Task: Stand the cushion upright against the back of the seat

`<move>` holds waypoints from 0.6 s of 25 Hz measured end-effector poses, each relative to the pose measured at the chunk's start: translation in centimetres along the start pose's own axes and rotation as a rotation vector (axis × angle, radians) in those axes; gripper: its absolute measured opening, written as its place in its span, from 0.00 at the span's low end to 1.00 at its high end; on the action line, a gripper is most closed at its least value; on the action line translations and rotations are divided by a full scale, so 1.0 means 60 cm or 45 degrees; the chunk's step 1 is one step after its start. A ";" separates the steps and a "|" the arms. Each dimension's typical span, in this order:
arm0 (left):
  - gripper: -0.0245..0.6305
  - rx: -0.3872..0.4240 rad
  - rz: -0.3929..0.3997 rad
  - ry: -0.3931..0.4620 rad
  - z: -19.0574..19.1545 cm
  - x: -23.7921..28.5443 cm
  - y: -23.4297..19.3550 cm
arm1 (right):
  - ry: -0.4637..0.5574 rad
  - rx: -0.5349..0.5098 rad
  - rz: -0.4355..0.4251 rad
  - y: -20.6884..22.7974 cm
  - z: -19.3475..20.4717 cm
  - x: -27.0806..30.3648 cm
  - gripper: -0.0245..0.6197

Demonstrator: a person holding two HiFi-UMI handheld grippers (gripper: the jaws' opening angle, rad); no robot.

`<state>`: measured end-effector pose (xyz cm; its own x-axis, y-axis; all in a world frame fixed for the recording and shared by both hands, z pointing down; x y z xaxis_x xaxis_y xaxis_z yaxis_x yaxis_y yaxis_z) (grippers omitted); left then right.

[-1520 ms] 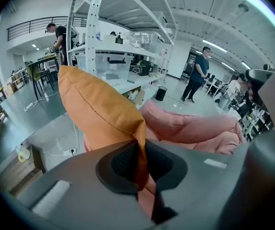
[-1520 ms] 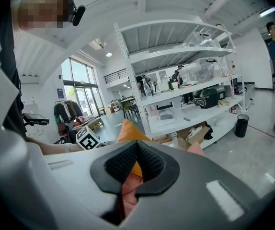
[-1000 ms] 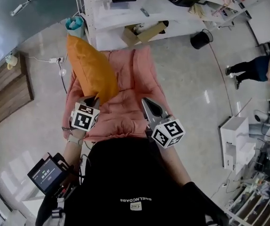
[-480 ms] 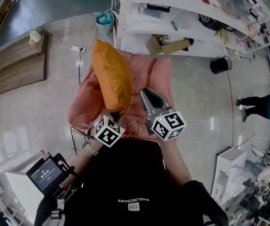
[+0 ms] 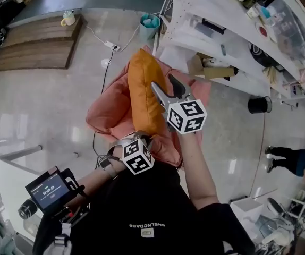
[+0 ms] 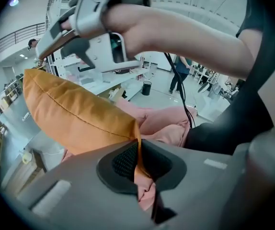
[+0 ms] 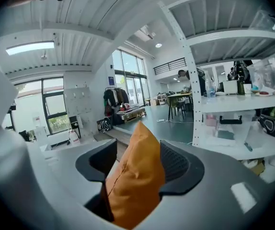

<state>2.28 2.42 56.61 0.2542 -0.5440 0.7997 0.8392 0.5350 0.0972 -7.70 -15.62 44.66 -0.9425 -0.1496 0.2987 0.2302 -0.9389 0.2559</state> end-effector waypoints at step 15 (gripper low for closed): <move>0.09 -0.032 0.008 0.016 -0.005 0.012 -0.005 | -0.533 -0.183 -0.133 0.062 0.028 0.237 0.73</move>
<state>2.32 1.67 56.99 0.2651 -0.5487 0.7929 0.8494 0.5221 0.0773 -19.85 -20.75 51.39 -0.7730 0.0588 0.6317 0.0752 -0.9802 0.1832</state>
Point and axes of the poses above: the fingertips, and each gripper's own axes: x forward along the fingers, y to its right, z out of its underside, the point moved 1 cm from there along -x, backward along the fingers, and after that the axes turned 14 degrees about -z, right-handed, at the moved point
